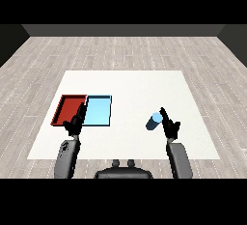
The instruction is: Pick the blue can and put it in the blue box
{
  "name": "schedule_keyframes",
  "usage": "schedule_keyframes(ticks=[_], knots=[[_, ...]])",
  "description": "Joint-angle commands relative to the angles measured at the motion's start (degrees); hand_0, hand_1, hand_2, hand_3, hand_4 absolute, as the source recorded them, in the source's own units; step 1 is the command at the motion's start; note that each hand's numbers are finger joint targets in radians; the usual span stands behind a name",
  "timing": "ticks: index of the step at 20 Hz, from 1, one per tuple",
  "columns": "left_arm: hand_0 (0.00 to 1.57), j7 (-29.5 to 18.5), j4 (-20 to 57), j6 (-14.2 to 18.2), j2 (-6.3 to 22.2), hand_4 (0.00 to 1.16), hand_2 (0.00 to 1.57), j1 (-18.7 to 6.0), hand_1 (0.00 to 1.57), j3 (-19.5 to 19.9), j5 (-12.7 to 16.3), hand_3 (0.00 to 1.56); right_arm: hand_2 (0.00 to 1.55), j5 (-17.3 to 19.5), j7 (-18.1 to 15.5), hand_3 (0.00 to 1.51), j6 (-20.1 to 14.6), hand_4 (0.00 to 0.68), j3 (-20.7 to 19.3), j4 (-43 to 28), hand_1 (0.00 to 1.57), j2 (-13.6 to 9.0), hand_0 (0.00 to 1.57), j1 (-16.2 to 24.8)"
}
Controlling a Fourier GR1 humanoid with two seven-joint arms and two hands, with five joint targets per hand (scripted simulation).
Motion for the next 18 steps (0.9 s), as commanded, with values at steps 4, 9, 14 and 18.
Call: schedule_keyframes(ticks=[4, 9, 14, 18], knots=[[0.0, 1.85, -0.73, 0.0, 1.07, 0.0, 0.0, -0.23, 0.0, 1.04, -0.53, 0.0, 0.0, -6.05, -2.85, 0.0, 7.55, 0.0, -9.04, 0.54, 0.0, -8.28, 0.0, -1.46], [0.0, -13.98, -4.41, -1.77, -1.39, 0.0, 0.0, -3.84, 0.0, 1.88, 2.44, 0.0, 0.0, -17.11, -9.79, 0.0, 16.1, 0.0, -12.25, -1.87, 0.0, -8.54, 0.0, -5.19], [0.0, -20.35, -6.98, -4.71, -1.77, 0.0, 0.0, 4.62, 0.0, 0.85, 2.76, 0.0, 0.0, -19.7, -16.82, 0.0, 23.61, 0.0, -16.29, 4.26, 0.0, -11.82, 0.0, -1.69], [0.0, -17.66, -8.91, -3.57, -1.63, 0.0, 0.0, 3.41, 0.0, 1.03, 2.25, 0.0, 0.0, -17.97, -15.15, 0.0, 22.15, 0.0, -15.65, 6.04, 0.0, -10.92, 0.0, -5.58]])
